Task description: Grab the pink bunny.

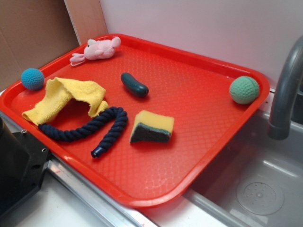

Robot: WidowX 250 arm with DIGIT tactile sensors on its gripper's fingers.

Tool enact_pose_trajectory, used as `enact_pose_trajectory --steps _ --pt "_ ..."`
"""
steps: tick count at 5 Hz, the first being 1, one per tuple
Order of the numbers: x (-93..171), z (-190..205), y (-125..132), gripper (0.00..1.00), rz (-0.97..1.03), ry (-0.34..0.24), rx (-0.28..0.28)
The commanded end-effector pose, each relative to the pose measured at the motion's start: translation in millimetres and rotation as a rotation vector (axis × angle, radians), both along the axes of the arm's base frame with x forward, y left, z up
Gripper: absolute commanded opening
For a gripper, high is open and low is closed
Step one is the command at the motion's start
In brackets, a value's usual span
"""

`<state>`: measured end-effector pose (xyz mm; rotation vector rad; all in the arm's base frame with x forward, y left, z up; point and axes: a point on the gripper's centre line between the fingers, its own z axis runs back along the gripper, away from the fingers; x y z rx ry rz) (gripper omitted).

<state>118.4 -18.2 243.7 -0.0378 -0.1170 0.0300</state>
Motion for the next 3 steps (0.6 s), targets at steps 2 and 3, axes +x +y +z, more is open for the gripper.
enact_pose_trajectory --steps 2,3 --pt "34.6 -38.9 50.0 1.00 -0.123 -0.075 -0.019" --pt "84.1 -71.0 91.8 1.00 -0.188 -0.059 0.062"
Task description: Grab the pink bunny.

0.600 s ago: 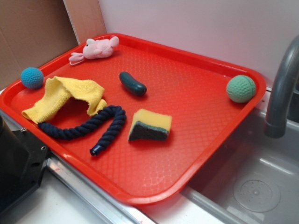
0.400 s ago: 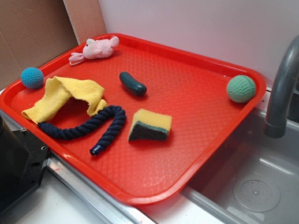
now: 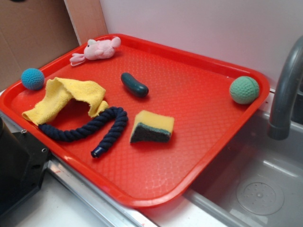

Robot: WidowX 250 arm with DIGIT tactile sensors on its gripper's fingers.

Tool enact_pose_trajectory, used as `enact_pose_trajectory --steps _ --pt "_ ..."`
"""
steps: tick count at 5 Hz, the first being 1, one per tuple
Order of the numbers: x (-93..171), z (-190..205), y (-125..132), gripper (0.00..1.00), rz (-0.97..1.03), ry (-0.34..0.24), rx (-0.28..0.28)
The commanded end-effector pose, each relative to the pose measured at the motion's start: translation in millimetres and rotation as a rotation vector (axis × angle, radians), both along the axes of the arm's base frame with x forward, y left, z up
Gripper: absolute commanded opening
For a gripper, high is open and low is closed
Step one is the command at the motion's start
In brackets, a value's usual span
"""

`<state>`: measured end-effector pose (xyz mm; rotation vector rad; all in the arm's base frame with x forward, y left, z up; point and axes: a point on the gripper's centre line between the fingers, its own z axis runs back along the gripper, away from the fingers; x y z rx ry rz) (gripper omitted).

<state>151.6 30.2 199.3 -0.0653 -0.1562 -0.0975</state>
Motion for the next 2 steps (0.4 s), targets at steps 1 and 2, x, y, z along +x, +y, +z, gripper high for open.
enact_pose_trajectory --steps 1,2 --pt "87.1 -47.1 55.5 1.00 -0.148 -0.004 0.117" --pt "117.5 -63.8 74.0 1.00 -0.185 -0.015 0.171"
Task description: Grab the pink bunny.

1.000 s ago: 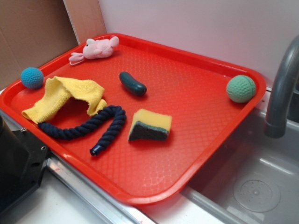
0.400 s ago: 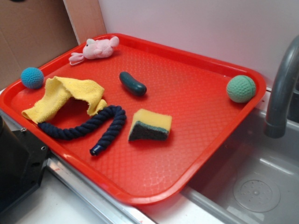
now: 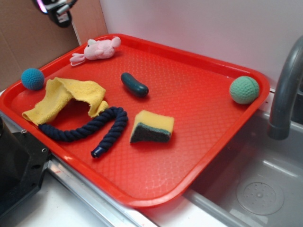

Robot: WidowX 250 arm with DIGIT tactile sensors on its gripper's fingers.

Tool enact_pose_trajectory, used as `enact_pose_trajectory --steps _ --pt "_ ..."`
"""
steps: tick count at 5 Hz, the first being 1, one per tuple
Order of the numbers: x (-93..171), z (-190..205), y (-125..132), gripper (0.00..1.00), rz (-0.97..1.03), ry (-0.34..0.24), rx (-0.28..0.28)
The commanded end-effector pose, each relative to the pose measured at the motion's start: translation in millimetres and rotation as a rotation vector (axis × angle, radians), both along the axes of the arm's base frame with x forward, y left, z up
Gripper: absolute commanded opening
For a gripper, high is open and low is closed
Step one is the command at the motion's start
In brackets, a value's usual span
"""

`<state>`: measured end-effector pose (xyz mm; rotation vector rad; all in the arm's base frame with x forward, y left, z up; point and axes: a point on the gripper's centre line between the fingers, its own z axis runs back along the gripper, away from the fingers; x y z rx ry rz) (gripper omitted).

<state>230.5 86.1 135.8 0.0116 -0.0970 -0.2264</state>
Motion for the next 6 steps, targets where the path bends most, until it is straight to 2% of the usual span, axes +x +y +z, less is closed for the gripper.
enact_pose_trajectory --steps 1,2,3,5,6 --pt "55.8 -21.3 23.8 1.00 -0.120 -0.134 0.163" --pt "67.0 -42.1 27.8 1.00 -0.196 -0.185 0.175" --pt "72.1 -73.1 36.5 1.00 -0.190 -0.185 0.165" --pt "80.7 -102.2 41.1 1.00 -0.200 -0.137 0.126" --pt "78.3 -106.4 37.2 0.00 -0.150 -0.126 0.114"
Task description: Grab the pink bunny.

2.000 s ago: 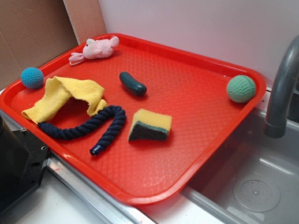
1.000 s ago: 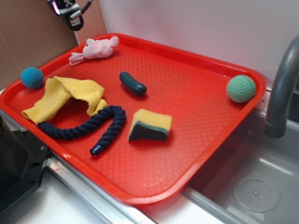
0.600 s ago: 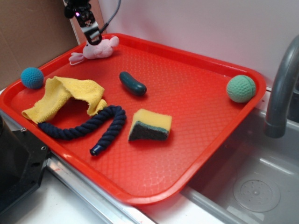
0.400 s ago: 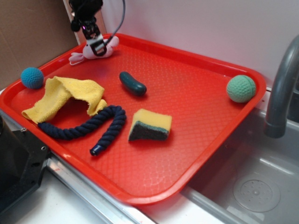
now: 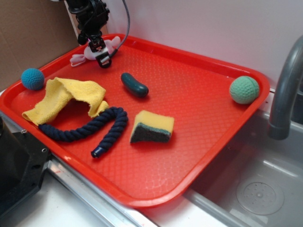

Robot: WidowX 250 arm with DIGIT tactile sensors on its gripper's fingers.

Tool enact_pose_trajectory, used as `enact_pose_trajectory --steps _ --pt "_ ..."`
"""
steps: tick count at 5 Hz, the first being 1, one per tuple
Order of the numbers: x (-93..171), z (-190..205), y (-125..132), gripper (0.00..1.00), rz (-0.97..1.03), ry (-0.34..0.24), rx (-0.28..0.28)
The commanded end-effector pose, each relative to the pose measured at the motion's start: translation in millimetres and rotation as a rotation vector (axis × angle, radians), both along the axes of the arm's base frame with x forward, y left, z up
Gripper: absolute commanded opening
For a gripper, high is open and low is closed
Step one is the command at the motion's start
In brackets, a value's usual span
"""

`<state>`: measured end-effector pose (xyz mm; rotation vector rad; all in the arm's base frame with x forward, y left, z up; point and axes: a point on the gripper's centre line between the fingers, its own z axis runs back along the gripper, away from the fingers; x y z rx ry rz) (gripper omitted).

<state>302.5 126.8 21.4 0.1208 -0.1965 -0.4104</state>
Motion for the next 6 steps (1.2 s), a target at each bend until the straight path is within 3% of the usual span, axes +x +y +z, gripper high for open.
enact_pose_trajectory --steps 1,2,3,4,5,6 --pt "2.0 9.6 -6.2 0.00 0.029 -0.021 0.001" --pt "-9.5 37.1 -20.9 0.00 0.020 -0.053 -0.002" --pt "-37.6 86.8 -58.0 0.00 0.034 -0.132 -0.012" --pt "-66.1 141.3 -91.2 0.00 0.178 -0.114 -0.136" --pt "-73.1 188.2 -119.9 0.00 0.208 -0.040 -0.222" --pt "-77.6 199.0 -134.8 0.00 0.295 0.006 -0.224"
